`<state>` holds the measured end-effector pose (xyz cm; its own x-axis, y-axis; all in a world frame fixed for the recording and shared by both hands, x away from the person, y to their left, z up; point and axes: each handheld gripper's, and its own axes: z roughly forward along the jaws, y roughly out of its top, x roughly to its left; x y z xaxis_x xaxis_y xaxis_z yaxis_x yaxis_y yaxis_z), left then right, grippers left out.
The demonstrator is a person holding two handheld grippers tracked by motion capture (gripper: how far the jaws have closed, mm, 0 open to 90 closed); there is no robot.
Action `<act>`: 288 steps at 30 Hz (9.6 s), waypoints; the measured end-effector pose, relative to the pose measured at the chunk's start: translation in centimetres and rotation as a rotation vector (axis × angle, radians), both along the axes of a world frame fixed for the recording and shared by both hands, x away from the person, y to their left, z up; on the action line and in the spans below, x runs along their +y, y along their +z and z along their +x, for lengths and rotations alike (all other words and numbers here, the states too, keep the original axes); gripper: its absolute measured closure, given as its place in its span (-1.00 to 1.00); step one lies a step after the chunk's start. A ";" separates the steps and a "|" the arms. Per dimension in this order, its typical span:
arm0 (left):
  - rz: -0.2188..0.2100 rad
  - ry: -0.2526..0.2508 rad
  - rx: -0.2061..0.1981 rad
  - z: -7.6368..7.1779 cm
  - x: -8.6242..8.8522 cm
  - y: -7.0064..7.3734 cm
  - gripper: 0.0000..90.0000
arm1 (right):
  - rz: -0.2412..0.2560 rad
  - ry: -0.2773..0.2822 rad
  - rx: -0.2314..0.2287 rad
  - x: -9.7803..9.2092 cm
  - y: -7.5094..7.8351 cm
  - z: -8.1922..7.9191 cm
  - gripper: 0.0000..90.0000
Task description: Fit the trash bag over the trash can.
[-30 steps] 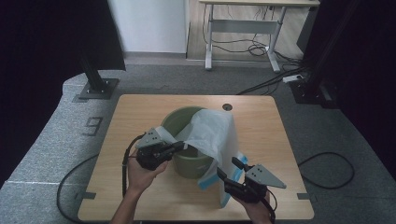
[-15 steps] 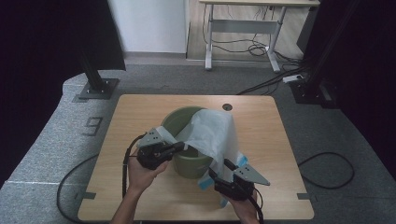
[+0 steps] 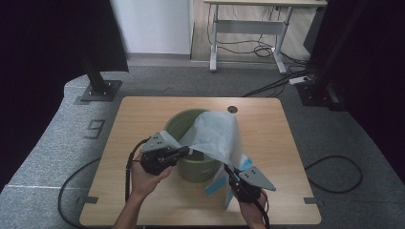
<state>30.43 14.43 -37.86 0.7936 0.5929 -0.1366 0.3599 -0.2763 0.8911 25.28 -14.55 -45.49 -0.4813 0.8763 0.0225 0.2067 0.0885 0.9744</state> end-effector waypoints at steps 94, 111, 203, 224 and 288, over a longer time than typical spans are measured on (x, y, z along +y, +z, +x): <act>-0.016 0.230 0.048 3.7 5.1 0.1 1.00 | 0.059 0.096 0.128 -8.6 -1.0 4.4 -0.24; -0.014 0.209 0.050 3.9 4.5 0.1 0.99 | 0.077 0.185 0.064 -9.1 0.3 4.6 0.97; -0.155 -0.016 0.073 2.3 -1.2 2.7 1.00 | 0.050 0.189 -0.115 -7.1 6.6 -1.0 0.33; -0.143 -0.011 0.082 2.4 -0.5 2.1 0.99 | 0.035 0.216 -0.105 -5.7 7.1 0.2 0.65; -0.156 0.006 0.101 2.6 0.0 1.3 1.00 | 0.076 0.252 -0.124 -5.4 7.8 0.0 0.86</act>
